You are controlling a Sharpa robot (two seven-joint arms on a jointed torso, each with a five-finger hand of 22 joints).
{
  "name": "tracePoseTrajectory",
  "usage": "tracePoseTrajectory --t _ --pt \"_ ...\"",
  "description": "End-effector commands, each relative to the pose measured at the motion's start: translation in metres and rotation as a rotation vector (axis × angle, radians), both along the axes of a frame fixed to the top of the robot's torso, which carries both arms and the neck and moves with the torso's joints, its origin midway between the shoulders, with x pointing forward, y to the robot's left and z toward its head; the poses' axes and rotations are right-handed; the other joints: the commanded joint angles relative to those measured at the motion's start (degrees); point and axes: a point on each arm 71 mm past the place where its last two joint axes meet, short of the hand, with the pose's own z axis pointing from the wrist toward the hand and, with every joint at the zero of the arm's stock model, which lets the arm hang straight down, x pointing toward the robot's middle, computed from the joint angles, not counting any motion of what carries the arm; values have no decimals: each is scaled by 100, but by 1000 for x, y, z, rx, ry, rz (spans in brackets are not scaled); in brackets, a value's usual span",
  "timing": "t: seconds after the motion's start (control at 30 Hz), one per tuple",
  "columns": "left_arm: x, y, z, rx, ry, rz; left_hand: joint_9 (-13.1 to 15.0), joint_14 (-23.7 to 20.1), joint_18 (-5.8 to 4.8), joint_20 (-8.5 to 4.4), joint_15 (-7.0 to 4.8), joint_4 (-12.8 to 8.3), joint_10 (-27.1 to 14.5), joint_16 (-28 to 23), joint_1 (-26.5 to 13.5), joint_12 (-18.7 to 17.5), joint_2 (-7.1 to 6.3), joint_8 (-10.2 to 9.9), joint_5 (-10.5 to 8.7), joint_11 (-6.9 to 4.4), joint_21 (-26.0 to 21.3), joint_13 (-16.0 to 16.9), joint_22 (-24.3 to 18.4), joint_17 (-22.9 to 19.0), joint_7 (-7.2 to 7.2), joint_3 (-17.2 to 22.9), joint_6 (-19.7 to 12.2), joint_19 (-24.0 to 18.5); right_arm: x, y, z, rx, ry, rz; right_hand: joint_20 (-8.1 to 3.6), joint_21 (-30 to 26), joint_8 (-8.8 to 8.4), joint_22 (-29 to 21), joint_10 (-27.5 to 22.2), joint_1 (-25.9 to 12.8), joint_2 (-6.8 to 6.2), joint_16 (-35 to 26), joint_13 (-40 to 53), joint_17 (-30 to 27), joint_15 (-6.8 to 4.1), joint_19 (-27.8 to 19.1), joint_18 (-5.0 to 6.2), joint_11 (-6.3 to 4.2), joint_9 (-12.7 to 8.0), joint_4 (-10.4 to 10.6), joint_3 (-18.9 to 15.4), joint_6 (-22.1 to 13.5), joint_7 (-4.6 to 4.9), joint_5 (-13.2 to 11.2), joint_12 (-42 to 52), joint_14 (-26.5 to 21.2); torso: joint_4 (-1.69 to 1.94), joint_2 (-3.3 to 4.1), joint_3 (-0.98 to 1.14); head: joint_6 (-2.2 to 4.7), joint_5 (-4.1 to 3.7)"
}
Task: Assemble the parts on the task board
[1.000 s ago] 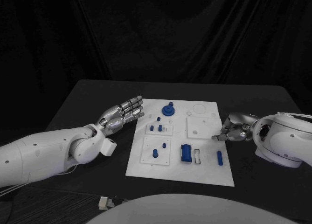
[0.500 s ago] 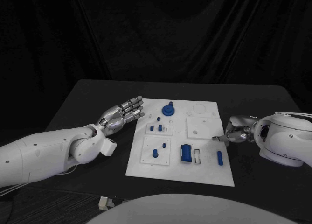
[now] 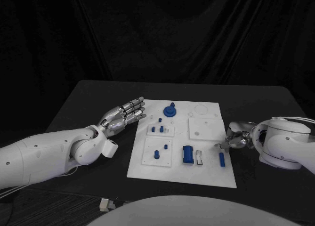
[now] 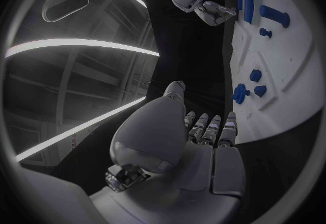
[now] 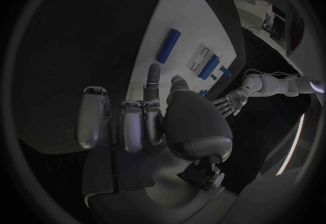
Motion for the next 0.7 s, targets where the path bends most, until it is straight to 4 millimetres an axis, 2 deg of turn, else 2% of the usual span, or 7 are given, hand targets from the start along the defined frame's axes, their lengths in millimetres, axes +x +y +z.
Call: tracePoseTrajectory --t 0.03,0.27,0.7 --pt "-1 -2 1 -20 0 -10 9 12 -70 31 32 -34 9 33 61 20 18 30 28 34 28 10 5 7 26 7 19 18 -1 -1 -4 -12 29 -20 -48 -24 -37 1038 597 86 -7 35 1507 1508 -30 43 -49 -21 -5 -45 -1 -22 28 -9 20 600 0 -1 1 0 -3" --pt "-1 -2 1 -19 1 -10 9 13 -72 33 35 -39 11 35 63 23 19 31 29 41 29 10 6 7 33 10 19 21 -4 -1 -14 -26 66 -13 -30 -230 -118 976 597 195 -27 35 1507 1508 -5 -31 -8 16 -11 -74 -39 -155 74 -49 20 600 1 1 -1 0 7" --pt "0 -2 0 -19 3 -12 9 15 -73 34 39 -43 11 38 63 23 19 31 30 46 32 10 10 7 38 12 20 24 -10 -1 -24 -53 120 3 -16 -347 -139 940 597 186 -13 35 1507 1508 10 -71 15 34 -8 -46 -69 -186 92 -89 20 600 0 -1 2 0 -22"
